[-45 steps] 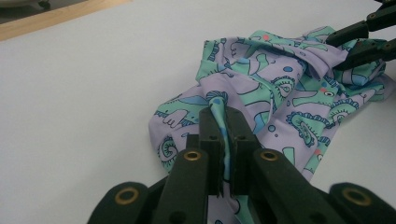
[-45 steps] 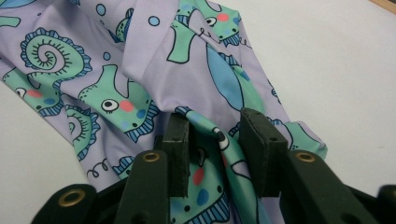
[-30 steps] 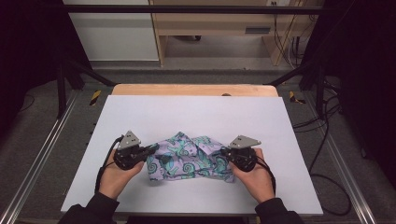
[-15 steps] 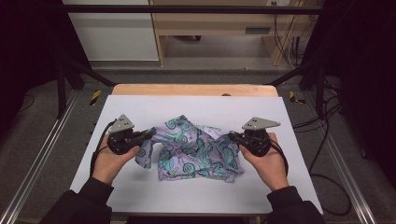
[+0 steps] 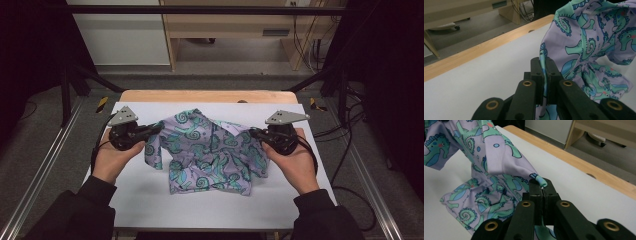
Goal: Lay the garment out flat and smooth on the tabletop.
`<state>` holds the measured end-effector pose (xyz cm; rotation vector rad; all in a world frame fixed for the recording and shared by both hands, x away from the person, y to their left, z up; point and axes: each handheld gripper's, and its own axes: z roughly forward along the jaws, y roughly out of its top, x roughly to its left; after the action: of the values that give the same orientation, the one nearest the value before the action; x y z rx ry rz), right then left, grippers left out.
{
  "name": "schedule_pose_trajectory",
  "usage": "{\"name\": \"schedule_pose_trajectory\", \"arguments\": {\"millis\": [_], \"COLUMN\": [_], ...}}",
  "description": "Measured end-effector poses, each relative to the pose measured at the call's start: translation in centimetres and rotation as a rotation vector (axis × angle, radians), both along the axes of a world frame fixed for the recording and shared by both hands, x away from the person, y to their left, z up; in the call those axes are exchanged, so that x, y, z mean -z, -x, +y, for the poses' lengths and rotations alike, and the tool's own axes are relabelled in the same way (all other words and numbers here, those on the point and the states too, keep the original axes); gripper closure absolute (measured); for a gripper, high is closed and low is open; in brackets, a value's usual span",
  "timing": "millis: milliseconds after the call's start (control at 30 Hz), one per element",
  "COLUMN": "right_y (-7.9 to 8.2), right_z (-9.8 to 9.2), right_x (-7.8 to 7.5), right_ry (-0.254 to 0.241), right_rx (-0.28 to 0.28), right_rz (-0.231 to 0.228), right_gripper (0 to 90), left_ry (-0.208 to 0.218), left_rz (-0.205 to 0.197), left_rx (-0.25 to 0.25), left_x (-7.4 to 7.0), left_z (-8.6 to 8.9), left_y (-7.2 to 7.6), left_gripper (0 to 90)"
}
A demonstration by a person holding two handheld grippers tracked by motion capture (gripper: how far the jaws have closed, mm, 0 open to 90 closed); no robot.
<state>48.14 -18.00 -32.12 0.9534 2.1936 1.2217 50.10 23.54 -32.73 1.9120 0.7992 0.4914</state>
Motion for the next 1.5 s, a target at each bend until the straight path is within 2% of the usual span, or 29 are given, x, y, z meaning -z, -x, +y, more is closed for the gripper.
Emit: {"name": "schedule_pose_trajectory", "arguments": {"millis": [400,567,667,867,1200,1400,1500], "right_y": [-1.0,-1.7,-1.9,-2.3,-3.5,-4.2,-4.5], "right_z": [-0.2,-0.2,0.1,0.3,0.1,0.1,0.5], "right_x": [-4.0,-5.3,-6.1,-7.4,-8.1,-9.5,-9.5], "right_ry": [0.003,-0.005,0.000,0.012,0.008,0.021,0.039], "right_rx": [0.004,0.002,-0.001,0.001,0.018,0.021,0.020], "right_rz": [-0.053,-0.056,-0.069,-0.088,-0.093,-0.111,-0.114], "right_gripper": [89.1,89.0,89.0,89.0,89.0,89.1,89.1], "left_ry": [-0.002,0.000,0.017,0.025,0.017,0.021,0.018], "left_rz": [-0.045,-0.056,-0.061,-0.073,-0.079,-0.084,-0.080], "left_rx": [-0.004,-0.009,-0.013,-0.016,-0.026,-0.029,-0.032], "left_x": [-3.6,-4.7,-5.5,-6.9,-7.8,-8.3,-8.2], "left_z": [0.0,0.3,0.6,0.9,0.5,0.8,1.0], "left_y": [-1.0,-1.5,-1.6,-2.0,-3.5,-4.1,-4.6], "left_gripper": [87.6,87.7,87.7,87.7,87.7,87.7,87.7]}}
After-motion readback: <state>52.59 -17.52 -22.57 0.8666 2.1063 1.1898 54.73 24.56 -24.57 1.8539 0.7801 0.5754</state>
